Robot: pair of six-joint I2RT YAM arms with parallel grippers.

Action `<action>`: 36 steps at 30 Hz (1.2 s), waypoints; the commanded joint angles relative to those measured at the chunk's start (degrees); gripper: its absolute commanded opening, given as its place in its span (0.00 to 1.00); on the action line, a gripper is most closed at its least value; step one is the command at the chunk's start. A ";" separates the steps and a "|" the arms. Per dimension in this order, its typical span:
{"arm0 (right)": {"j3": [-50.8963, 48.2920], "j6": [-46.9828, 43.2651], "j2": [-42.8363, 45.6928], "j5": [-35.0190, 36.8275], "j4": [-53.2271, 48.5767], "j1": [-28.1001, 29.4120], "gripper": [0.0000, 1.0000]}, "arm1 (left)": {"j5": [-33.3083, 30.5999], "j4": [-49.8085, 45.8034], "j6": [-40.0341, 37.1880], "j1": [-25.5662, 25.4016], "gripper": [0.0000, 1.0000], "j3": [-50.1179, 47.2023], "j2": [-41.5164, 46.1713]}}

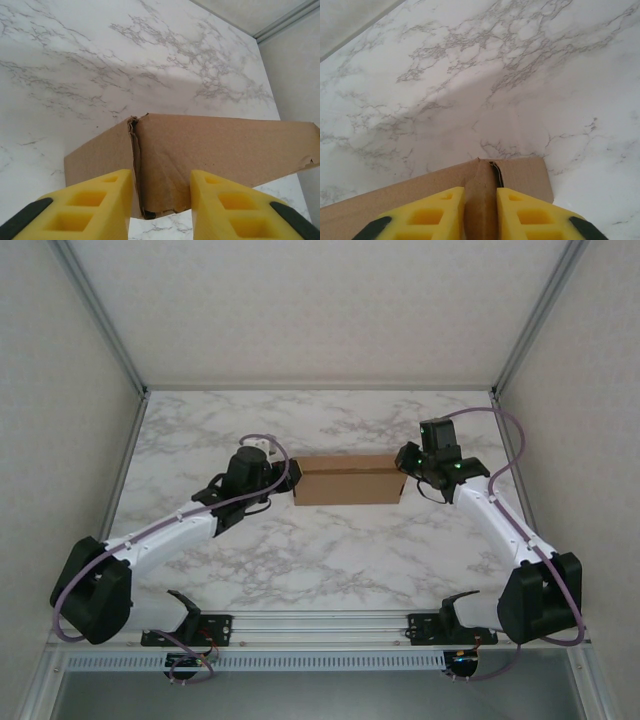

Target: Fold the paper box

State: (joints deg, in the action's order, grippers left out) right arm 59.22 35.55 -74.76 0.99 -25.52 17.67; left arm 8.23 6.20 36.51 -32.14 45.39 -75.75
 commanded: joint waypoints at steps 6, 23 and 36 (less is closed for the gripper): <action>2.08 -2.17 3.66 0.22 -7.46 -1.55 0.45 | -0.75 -3.42 -0.10 0.51 0.33 -0.27 -0.37; -2.23 -0.34 3.92 -5.95 -5.72 -4.99 0.28 | -1.37 -4.42 -1.22 0.51 0.33 -0.56 0.77; -8.05 0.36 1.44 -3.89 -6.06 -4.99 0.24 | -1.40 -4.02 0.06 0.98 0.31 -3.57 -0.65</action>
State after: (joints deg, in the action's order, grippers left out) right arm 54.02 35.51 -70.89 -4.51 -25.89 12.78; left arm 8.16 6.52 36.10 -32.10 44.45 -75.68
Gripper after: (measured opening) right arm 0.247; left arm 0.313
